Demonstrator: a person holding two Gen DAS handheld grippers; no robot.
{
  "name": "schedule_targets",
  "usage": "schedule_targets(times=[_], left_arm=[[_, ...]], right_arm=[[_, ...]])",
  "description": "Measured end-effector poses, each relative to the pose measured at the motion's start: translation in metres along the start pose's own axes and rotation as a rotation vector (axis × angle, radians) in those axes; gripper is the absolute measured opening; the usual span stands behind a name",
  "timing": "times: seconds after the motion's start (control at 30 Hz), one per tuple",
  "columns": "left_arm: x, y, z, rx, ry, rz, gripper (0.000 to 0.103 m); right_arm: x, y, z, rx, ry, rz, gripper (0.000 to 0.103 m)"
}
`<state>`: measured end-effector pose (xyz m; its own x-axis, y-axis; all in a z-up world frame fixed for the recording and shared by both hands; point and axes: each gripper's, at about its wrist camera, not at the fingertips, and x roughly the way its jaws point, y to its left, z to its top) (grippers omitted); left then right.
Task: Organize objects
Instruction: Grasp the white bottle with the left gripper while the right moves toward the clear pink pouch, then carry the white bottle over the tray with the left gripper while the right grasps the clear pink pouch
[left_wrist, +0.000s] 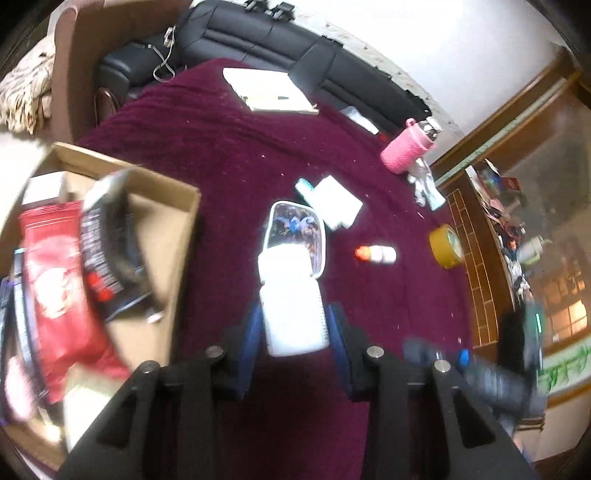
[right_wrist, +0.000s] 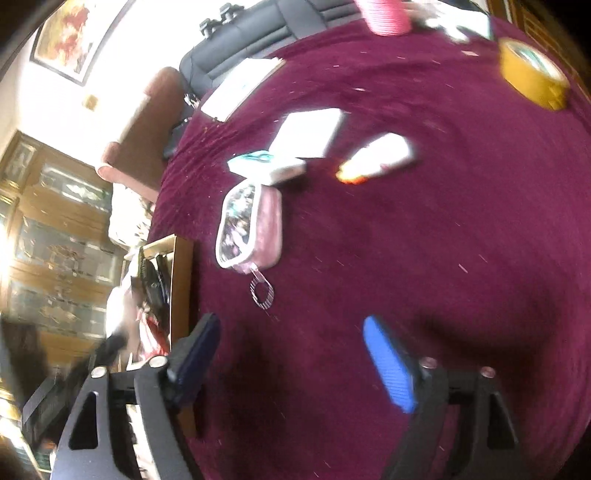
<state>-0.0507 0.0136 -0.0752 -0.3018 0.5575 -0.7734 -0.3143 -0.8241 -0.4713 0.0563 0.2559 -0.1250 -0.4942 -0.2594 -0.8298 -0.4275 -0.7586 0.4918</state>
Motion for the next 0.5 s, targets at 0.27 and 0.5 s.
schedule_targets(times=[0.27,0.5], left_arm=[[-0.065,0.055,-0.022,-0.013,-0.066,0.018,0.035],[-0.108,0.114,-0.023,-0.075,-0.131,0.058,0.035]], right_arm=[[0.072,0.066,0.042,-0.075,0.027,-0.169,0.090],[0.112,0.097,0.053,-0.152,0.013,-0.348,0.091]])
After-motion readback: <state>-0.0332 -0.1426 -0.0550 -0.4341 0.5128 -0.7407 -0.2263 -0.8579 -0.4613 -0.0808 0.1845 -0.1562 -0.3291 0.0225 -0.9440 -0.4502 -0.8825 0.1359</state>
